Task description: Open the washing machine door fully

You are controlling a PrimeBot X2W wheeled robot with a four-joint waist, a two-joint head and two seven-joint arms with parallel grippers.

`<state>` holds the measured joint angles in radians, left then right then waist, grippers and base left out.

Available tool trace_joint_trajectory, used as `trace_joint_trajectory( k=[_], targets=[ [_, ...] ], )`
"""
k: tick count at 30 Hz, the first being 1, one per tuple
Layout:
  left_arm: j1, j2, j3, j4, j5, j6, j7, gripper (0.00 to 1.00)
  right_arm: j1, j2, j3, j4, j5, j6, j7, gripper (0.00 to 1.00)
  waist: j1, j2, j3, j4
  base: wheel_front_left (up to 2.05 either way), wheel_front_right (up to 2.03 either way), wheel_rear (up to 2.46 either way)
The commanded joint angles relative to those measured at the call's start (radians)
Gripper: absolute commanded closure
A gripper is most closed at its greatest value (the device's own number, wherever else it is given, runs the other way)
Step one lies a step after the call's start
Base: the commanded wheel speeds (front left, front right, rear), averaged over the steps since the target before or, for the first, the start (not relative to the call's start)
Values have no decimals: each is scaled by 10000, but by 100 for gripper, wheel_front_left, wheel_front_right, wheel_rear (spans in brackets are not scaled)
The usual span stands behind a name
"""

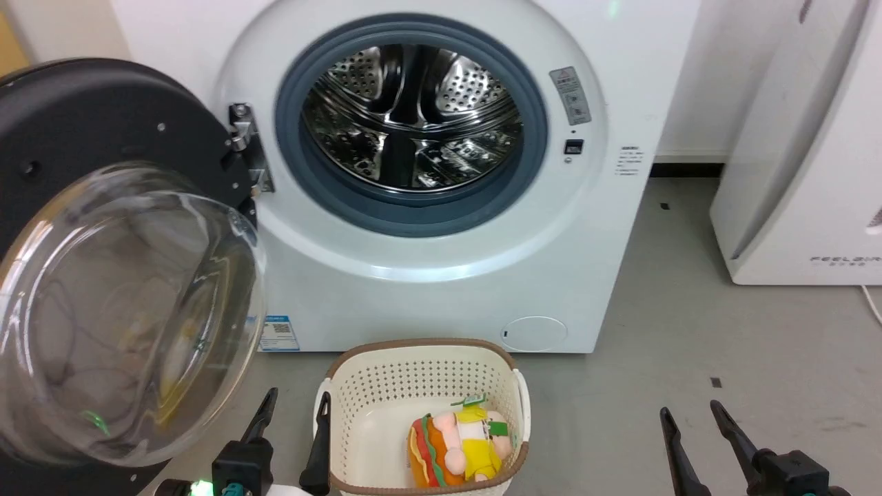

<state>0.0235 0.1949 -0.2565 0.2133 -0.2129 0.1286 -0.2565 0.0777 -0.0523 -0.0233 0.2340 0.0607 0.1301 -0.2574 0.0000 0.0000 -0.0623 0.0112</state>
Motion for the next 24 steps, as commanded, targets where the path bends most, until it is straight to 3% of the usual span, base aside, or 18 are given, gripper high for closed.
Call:
trace_joint_trajectory(
  k=[1,12,13,24],
  targets=[
    [-181,-86,-5,122,19,-12,-52,0,117,20,25,1,-49,6,-44,0,0,0,14,-231,0,0,0],
    [-256,-176,133,392,-40,3,-52,0,75,20,55,-22,43,6,-44,0,0,0,76,-430,0,0,0],
    [-92,-184,118,381,-23,2,5,100,-1,0,40,-2,20,0,3,100,0,0,76,-433,0,0,0],
    [-87,-271,273,213,120,-82,188,100,-56,1,48,-154,-22,0,175,100,0,0,113,-412,0,0,0]
  ],
)
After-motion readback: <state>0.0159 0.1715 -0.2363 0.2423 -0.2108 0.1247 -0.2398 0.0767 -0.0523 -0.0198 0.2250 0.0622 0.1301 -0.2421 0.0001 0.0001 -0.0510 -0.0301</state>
